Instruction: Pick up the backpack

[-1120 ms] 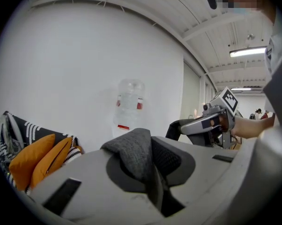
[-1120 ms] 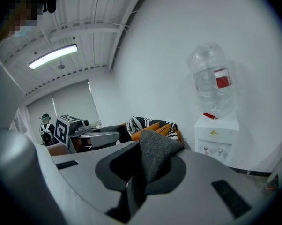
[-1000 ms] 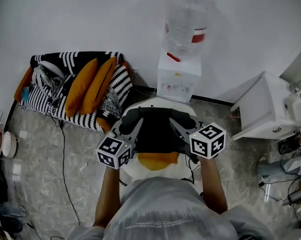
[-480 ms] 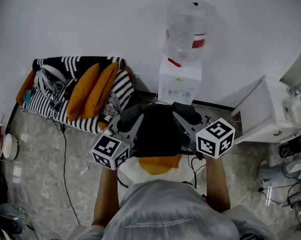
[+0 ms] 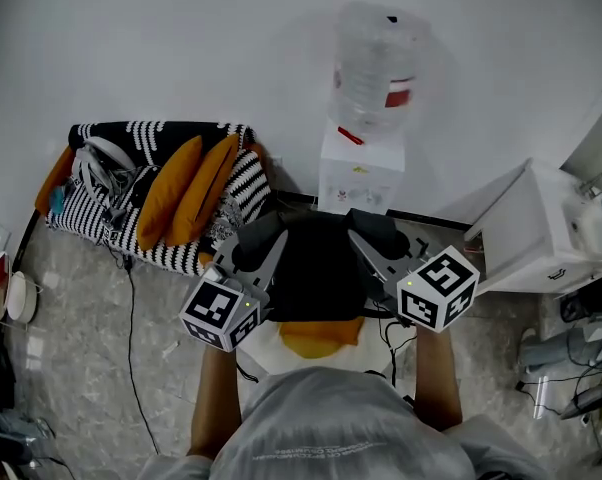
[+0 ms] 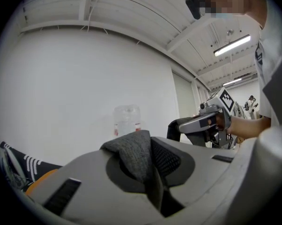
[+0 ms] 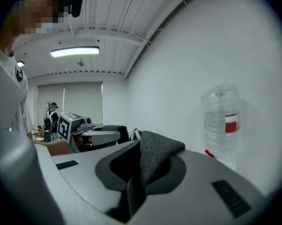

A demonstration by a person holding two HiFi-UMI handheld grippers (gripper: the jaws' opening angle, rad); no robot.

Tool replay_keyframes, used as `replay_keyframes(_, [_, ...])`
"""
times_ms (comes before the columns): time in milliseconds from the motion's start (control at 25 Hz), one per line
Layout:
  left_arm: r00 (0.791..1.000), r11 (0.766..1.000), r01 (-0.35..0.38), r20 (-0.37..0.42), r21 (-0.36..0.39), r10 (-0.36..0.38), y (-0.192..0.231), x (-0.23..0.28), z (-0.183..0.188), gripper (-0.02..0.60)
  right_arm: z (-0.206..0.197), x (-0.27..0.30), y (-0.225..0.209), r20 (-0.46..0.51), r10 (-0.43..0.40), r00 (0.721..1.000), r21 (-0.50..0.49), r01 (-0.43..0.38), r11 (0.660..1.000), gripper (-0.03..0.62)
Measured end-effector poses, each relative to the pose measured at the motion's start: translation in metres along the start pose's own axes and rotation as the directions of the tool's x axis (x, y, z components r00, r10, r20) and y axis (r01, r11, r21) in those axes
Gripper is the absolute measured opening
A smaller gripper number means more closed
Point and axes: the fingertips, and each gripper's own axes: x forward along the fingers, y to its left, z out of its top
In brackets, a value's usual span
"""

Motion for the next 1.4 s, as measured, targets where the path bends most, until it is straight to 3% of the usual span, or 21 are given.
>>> replay_keyframes(280, [0.999, 1.0, -0.011, 0.053, 0.018, 0.01, -0.001, -0.006, 0.019, 0.054, 0.013, -0.006, 0.008, 0.042, 0.016, 0.999, -0.023, -0.015, 1.0, 0.034])
replay_keyframes(520, [0.995, 0.997, -0.005, 0.101, 0.074, -0.002, -0.008, -0.011, 0.035, 0.055, 0.032, -0.013, 0.009, 0.093, -0.017, 0.996, -0.055, 0.022, 0.998, 0.034])
replay_keyframes(680, [0.993, 0.998, -0.006, 0.116, 0.062, -0.001, -0.007, -0.013, 0.041, 0.054, 0.036, -0.014, 0.012, 0.095, -0.013, 0.995, -0.071, 0.02, 0.997, 0.034])
replay_keyframes(1400, [0.995, 0.999, 0.005, 0.096, 0.038, -0.009, -0.01, -0.014, 0.038, 0.055, 0.031, -0.017, 0.017, 0.07, -0.026, 0.997, -0.109, 0.034, 0.994, 0.029])
